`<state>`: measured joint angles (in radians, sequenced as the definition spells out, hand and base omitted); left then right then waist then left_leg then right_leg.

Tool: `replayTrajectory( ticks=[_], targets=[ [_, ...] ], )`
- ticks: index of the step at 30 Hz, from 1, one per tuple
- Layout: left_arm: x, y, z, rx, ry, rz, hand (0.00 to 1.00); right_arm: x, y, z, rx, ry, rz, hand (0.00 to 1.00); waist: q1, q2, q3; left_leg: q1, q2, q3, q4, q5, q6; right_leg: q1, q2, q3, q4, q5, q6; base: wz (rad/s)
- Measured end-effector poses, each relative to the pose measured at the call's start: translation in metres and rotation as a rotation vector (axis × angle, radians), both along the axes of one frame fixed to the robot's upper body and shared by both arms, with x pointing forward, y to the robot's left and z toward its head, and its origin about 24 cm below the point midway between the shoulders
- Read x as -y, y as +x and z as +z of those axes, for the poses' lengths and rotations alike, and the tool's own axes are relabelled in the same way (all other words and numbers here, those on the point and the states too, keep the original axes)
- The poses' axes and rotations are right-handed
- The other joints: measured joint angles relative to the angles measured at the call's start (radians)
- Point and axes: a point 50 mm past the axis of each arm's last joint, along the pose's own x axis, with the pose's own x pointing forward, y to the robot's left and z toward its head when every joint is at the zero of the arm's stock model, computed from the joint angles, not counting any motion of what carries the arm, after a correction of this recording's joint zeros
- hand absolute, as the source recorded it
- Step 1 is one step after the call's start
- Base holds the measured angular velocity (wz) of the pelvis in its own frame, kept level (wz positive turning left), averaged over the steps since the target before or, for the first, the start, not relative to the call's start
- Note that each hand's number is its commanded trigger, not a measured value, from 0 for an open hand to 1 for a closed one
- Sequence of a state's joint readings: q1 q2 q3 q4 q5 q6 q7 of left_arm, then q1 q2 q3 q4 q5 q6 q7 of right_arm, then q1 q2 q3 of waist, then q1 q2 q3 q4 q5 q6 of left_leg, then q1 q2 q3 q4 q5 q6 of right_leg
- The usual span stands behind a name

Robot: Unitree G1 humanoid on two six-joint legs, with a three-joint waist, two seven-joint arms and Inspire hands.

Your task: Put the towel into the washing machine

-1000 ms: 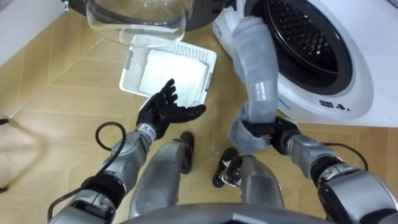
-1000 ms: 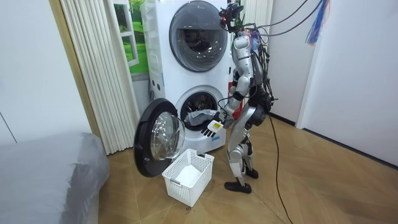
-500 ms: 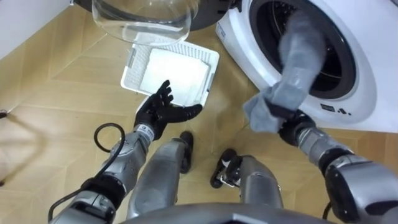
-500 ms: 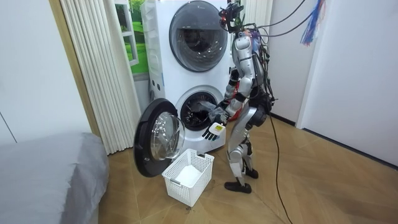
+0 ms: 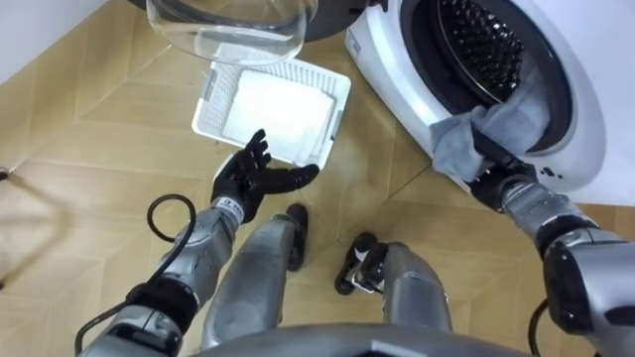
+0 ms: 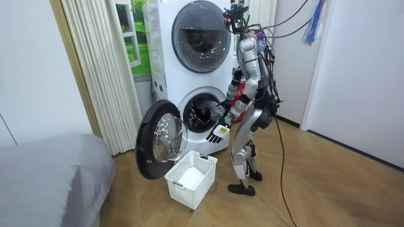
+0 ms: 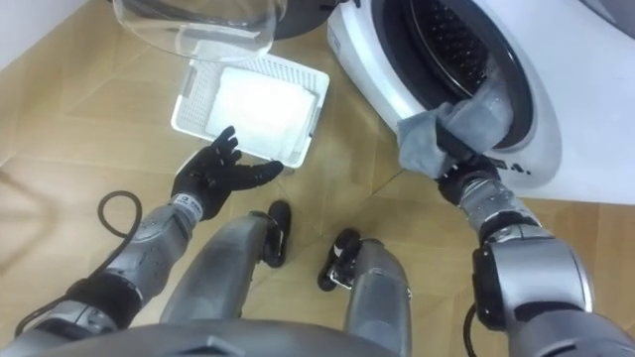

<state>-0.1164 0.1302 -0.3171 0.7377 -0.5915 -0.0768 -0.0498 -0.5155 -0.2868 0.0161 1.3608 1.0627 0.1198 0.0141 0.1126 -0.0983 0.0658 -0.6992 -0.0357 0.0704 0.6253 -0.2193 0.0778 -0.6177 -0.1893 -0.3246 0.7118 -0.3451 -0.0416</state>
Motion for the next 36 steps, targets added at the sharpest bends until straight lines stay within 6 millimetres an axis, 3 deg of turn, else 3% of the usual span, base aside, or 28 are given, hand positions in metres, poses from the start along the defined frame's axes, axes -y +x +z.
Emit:
replayTrajectory(
  ticks=[1,2,3,9,15,24,36],
  targets=[
    [-0.001,0.0,0.0,0.0,0.009,-0.003,0.0,0.0,0.001,0.001,0.001,0.01,-0.005,0.48,0.0,-0.007,-0.0009,0.0,-0.001,0.001,0.001,0.0,0.0,-0.001,-0.001,0.001,0.002,-0.001,0.0,0.0],
    [-0.003,0.0,0.002,0.008,0.02,-0.009,0.0,-0.001,0.006,0.005,0.006,0.035,-0.022,0.35,-0.001,-0.019,-0.0016,0.0,-0.001,0.002,0.001,0.0,0.0,-0.003,-0.001,0.003,0.001,-0.001,0.0,0.0],
    [-0.004,0.0,0.004,0.018,0.02,-0.013,0.0,0.001,0.011,0.01,0.021,0.056,-0.046,0.0,-0.001,-0.026,-0.0007,-0.001,-0.001,0.003,0.002,0.001,0.0,-0.004,-0.001,0.004,0.001,-0.001,0.001,0.0],
    [-0.004,-0.001,0.004,0.01,0.039,0.014,0.0,0.013,0.042,0.045,0.113,0.101,-0.15,0.0,-0.012,-0.042,0.0008,-0.018,-0.01,0.01,0.017,0.004,0.006,-0.03,-0.013,0.013,0.038,-0.003,0.005,0.02],
    [-0.008,-0.002,0.006,0.019,0.051,0.032,0.0,0.01,0.057,0.061,0.163,0.215,-0.248,0.0,-0.034,-0.056,0.003,-0.05,-0.014,0.017,0.046,0.006,0.012,-0.062,-0.029,0.017,0.076,-0.013,0.005,0.04],
    [-0.005,0.0,0.008,0.032,0.043,0.029,0.0,0.009,0.061,0.066,0.148,0.271,-0.324,0.0,-0.041,-0.067,0.0078,-0.058,-0.02,0.017,0.051,0.005,0.018,-0.067,-0.036,0.015,0.085,-0.016,0.011,0.0],
    [-0.003,0.007,0.016,0.074,0.05,0.008,0.0,0.01,0.061,0.067,0.152,0.267,-0.34,0.0,-0.037,-0.058,0.0054,-0.059,-0.021,0.018,0.06,0.001,0.024,-0.067,-0.03,0.017,0.085,-0.016,0.015,0.0]
  ],
)
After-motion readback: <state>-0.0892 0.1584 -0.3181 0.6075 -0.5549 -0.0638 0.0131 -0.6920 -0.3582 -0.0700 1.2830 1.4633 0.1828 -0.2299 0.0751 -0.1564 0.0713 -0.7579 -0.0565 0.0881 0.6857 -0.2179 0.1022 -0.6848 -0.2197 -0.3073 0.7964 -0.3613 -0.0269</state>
